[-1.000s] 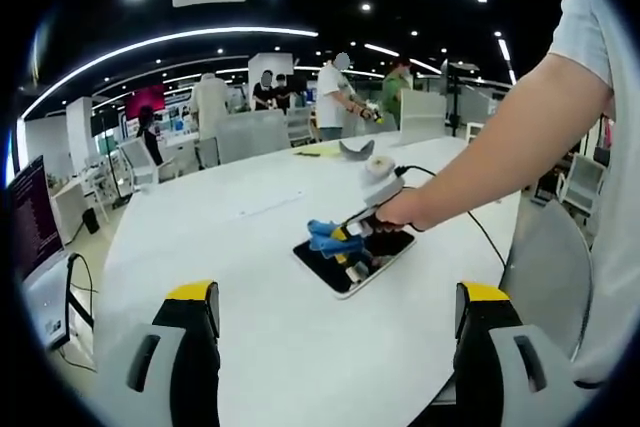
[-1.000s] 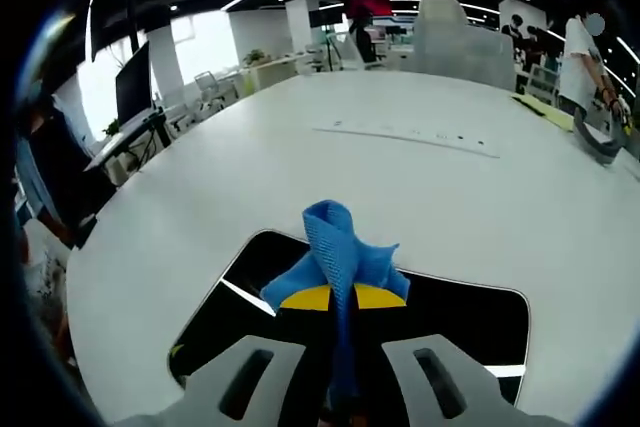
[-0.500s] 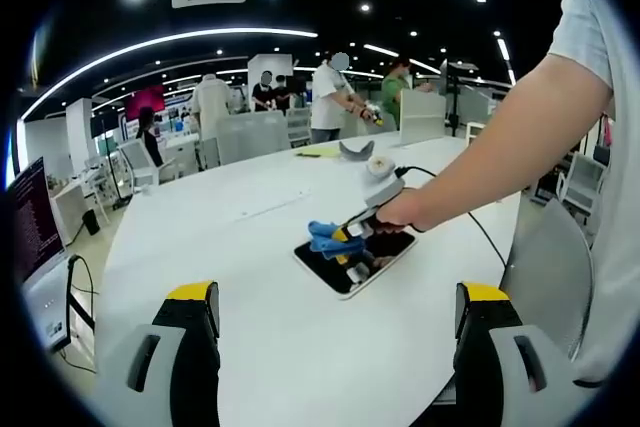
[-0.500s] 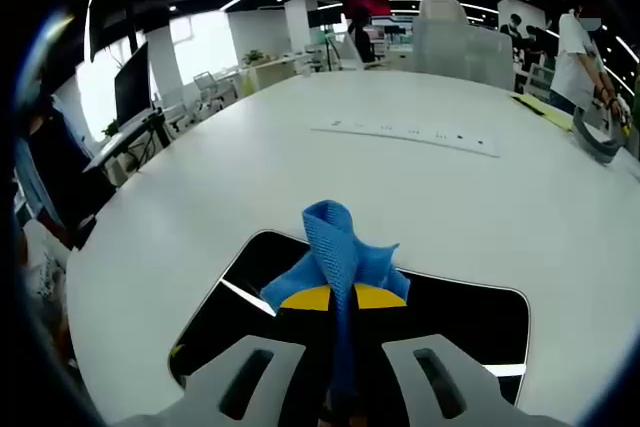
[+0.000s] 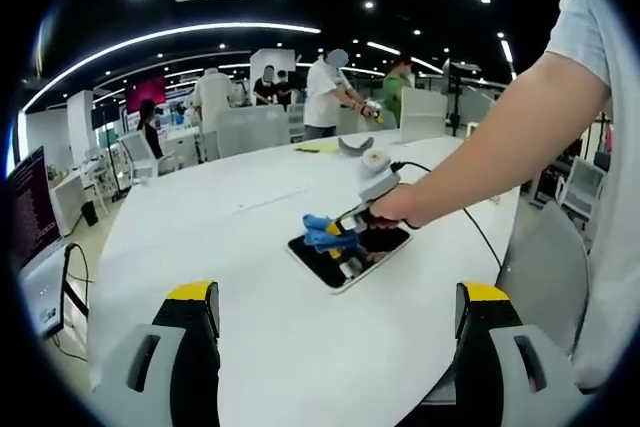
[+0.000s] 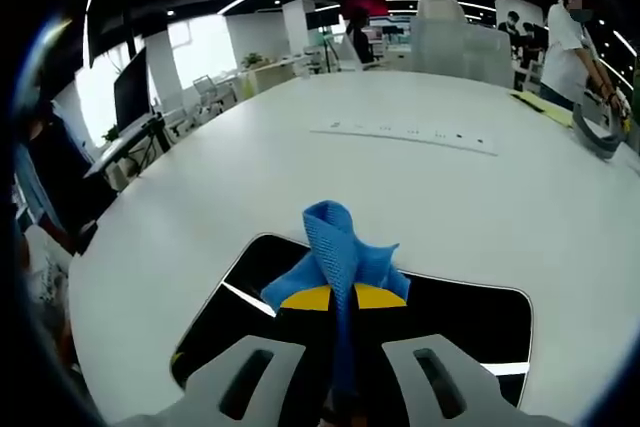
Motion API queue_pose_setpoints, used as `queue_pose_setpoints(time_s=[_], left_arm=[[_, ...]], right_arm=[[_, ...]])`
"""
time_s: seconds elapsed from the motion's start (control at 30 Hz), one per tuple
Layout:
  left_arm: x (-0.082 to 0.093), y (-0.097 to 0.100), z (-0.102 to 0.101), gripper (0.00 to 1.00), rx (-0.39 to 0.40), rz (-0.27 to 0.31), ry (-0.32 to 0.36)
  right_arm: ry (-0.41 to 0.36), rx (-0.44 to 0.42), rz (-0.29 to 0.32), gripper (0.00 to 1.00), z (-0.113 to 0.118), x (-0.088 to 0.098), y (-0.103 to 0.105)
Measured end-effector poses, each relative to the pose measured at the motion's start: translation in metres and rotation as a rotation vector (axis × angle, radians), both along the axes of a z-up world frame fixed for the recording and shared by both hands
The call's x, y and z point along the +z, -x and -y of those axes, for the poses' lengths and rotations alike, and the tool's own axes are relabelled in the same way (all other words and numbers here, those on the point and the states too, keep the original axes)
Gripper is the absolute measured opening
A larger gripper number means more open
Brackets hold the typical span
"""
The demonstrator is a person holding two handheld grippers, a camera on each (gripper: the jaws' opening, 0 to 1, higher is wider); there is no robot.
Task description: Wipe the mirror surface with the cleaning cloth until all visible marks leave the cleaned area.
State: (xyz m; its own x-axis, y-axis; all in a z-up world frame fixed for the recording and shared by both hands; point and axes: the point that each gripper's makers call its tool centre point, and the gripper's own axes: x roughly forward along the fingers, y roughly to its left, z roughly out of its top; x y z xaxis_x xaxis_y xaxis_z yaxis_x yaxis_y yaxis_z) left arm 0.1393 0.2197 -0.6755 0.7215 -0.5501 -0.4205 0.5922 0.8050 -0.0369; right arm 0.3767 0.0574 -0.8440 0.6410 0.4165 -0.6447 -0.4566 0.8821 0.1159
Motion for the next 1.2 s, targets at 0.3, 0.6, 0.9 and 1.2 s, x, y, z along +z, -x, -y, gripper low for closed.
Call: queue_pose_setpoints(time_s=[0.3, 0.6, 0.9, 1.2], left_arm=[[0.002, 0.006, -0.006, 0.99, 0.022, 0.0, -0.006], [-0.004, 0.016, -0.005, 0.99, 0.027, -0.016, -0.012], [-0.003, 0.021, -0.006, 0.99, 0.03, -0.015, -0.016], [-0.004, 0.025, -0.009, 0.99, 0.041, -0.017, -0.019]], right_arm=[[-0.015, -0.007, -0.001, 0.01, -0.004, 0.0, -0.003], [-0.003, 0.026, 0.007, 0.01, -0.011, 0.0, -0.009], [0.009, 0.061, 0.012, 0.01, -0.015, -0.007, -0.023], [0.012, 0.103, 0.021, 0.01, -0.028, -0.01, -0.025]])
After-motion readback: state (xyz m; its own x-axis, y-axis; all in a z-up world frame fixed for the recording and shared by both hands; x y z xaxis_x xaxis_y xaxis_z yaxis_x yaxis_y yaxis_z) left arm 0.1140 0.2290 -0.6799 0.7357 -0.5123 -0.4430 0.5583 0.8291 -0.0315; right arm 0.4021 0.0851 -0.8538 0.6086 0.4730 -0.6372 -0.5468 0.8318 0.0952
